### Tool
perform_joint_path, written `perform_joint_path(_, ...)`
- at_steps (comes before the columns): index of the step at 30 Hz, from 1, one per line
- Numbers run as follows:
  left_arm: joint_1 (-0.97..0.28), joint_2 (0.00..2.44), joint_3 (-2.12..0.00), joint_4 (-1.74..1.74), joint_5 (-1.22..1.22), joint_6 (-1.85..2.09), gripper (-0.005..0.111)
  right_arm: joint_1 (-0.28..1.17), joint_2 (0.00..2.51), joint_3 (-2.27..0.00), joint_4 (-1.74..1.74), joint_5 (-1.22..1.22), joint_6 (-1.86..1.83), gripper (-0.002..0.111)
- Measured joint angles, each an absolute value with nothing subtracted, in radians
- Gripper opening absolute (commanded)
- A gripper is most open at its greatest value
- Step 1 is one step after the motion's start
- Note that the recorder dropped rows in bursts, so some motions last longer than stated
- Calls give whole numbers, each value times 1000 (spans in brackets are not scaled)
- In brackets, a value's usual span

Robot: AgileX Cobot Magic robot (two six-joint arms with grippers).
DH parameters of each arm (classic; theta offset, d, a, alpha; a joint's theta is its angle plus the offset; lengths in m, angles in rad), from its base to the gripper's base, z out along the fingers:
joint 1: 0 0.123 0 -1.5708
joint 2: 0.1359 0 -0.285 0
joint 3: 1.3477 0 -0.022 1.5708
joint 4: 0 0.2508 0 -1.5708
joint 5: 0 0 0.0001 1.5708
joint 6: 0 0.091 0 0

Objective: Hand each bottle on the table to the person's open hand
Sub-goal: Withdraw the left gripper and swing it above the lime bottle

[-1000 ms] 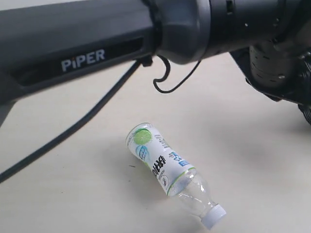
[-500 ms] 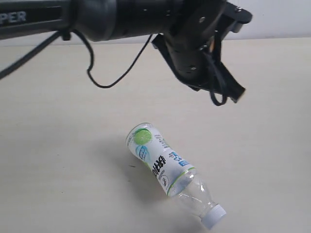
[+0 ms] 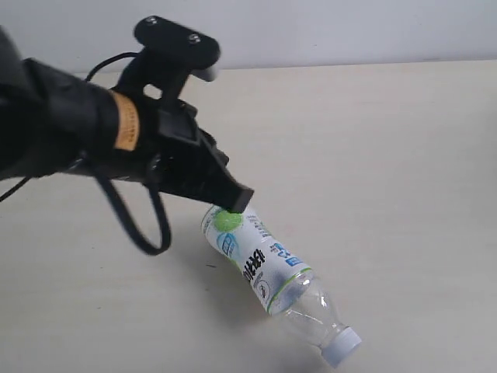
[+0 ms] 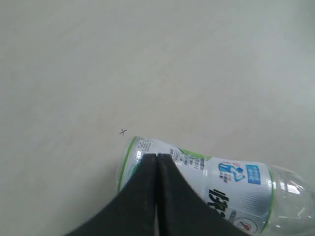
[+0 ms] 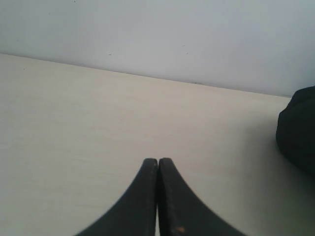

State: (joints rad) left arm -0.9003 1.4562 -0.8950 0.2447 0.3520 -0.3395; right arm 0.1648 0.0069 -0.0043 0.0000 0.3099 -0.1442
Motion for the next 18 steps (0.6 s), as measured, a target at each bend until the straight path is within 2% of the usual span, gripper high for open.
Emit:
perform_joint_path(6, -900, 1288, -775, 245, 230, -344, 0, 165, 7, -4, 0, 310, -144, 0)
perform_joint_path(12, -900, 1242, -771, 264, 185, -342, 0, 165, 7, -4, 0, 310, -144, 0)
perform_joint_path(18, -900, 1240, -774, 399, 37, -316, 0, 165, 7, -4, 0, 310, -144, 0)
